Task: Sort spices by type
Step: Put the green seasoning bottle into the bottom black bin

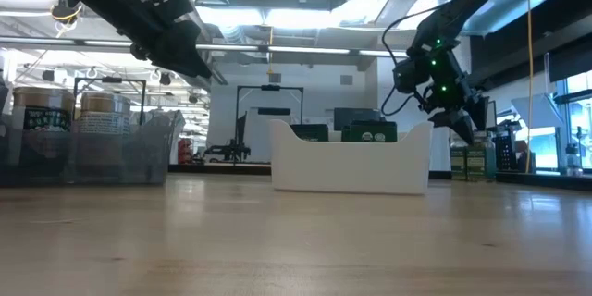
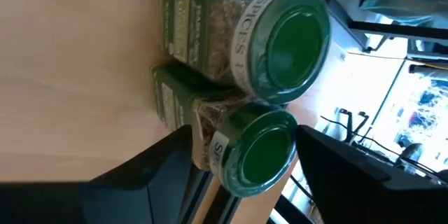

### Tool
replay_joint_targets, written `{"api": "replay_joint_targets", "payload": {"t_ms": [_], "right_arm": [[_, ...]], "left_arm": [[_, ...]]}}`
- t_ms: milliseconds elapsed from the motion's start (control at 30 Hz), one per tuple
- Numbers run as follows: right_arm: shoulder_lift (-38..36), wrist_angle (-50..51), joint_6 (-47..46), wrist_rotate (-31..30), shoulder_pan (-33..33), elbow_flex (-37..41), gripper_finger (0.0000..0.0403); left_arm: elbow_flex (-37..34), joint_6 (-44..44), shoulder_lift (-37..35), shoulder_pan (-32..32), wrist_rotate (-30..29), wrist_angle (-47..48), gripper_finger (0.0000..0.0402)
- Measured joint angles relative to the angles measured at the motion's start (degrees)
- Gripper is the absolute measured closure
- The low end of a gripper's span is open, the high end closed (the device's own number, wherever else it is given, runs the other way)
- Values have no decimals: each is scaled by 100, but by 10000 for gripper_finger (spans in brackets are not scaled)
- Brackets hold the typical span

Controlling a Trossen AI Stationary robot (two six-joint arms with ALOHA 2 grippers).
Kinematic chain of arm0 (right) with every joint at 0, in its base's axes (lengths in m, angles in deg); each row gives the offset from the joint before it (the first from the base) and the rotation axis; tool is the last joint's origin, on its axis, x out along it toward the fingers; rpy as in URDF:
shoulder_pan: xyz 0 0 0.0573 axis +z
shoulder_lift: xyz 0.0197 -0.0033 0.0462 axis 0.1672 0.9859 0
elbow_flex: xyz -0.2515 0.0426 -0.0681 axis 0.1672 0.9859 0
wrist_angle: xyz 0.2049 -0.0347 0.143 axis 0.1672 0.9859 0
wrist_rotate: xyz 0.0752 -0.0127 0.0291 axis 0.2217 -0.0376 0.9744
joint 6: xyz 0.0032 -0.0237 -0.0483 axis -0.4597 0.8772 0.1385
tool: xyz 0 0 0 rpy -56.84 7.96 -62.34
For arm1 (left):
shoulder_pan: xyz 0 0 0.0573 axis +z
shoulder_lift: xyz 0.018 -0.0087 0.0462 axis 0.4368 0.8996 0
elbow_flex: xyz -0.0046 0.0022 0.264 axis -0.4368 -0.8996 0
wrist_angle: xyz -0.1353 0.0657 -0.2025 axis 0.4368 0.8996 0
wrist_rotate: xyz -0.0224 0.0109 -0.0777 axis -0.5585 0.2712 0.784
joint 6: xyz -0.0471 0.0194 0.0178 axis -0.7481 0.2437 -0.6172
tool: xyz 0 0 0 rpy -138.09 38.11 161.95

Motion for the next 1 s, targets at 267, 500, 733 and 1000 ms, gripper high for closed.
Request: {"api": "replay_joint_targets", "payload": {"t_ms": [267, 500, 733, 1000], "right_arm": [[-7, 58, 161, 182, 55, -11, 152], [-16, 225, 159, 294, 283, -9, 152], [-18, 397, 17, 407, 754, -52, 152], [-24, 969, -295, 345, 1225, -449, 152]], "left_arm": [[0, 13, 0, 0, -1, -2, 133], [0, 9, 0, 0, 0, -11, 133], [0, -46, 0, 0, 0, -26, 133], [0, -48, 0, 0, 0, -23, 133]]}}
